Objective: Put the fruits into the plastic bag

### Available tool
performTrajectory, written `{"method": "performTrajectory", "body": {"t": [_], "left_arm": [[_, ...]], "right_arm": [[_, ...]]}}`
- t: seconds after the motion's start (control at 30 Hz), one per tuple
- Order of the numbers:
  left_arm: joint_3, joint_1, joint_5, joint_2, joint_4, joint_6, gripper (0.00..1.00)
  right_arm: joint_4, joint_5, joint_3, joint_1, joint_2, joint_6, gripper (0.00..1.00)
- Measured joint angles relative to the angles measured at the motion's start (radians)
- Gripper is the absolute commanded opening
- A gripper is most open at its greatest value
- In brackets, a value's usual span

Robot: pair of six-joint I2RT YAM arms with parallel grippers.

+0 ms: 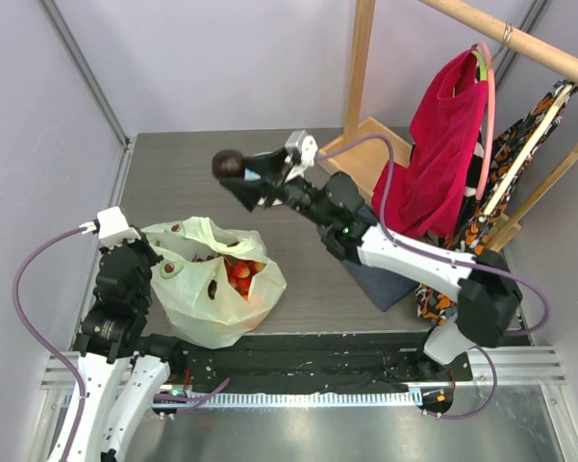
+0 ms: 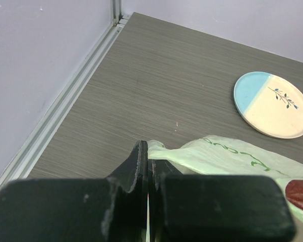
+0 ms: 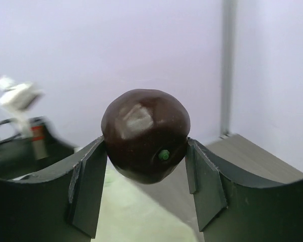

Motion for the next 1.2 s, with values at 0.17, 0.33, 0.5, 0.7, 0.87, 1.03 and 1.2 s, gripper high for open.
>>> {"method": "performTrajectory", "body": {"t": [0.17, 0.33, 0.5, 0.7, 0.87, 1.03, 1.2], "left_arm": [[0.0, 0.0, 0.002, 0.0, 0.0, 0.0, 0.0], [0.0, 0.0, 0.006, 0.0, 0.0, 0.0, 0.0], [0.0, 0.0, 0.011, 0.0, 0.0, 0.0, 0.0], [0.0, 0.0, 0.017, 0.0, 0.0, -0.001, 0.0], [0.0, 0.0, 0.017, -0.002, 0.0, -0.001, 0.0], [0.0, 0.0, 0.017, -0.003, 0.0, 0.0, 0.0], [0.0, 0.0, 0.017, -0.003, 0.0, 0.0, 0.0]], "right_arm": [[-0.064, -0.047, -0.084, 0.194, -0.128, -0.174, 0.24], [-0.236, 0.034, -0.131, 0.369, -0.153, -0.343, 0.24], [-0.399, 0.136, -0.191, 0.481, -0.153, -0.409, 0.25], [-0.547, 0.385, -0.124, 0.521, -0.077, -0.417, 0.24], [-0.642, 0.641, 0.008, 0.511, 0.06, -0.433, 0.24], [-0.707, 0.753, 0.068, 0.478, 0.128, -0.436, 0.27], [-0.766, 0.756, 0.113, 0.417, 0.181, -0.41, 0.35]]}}
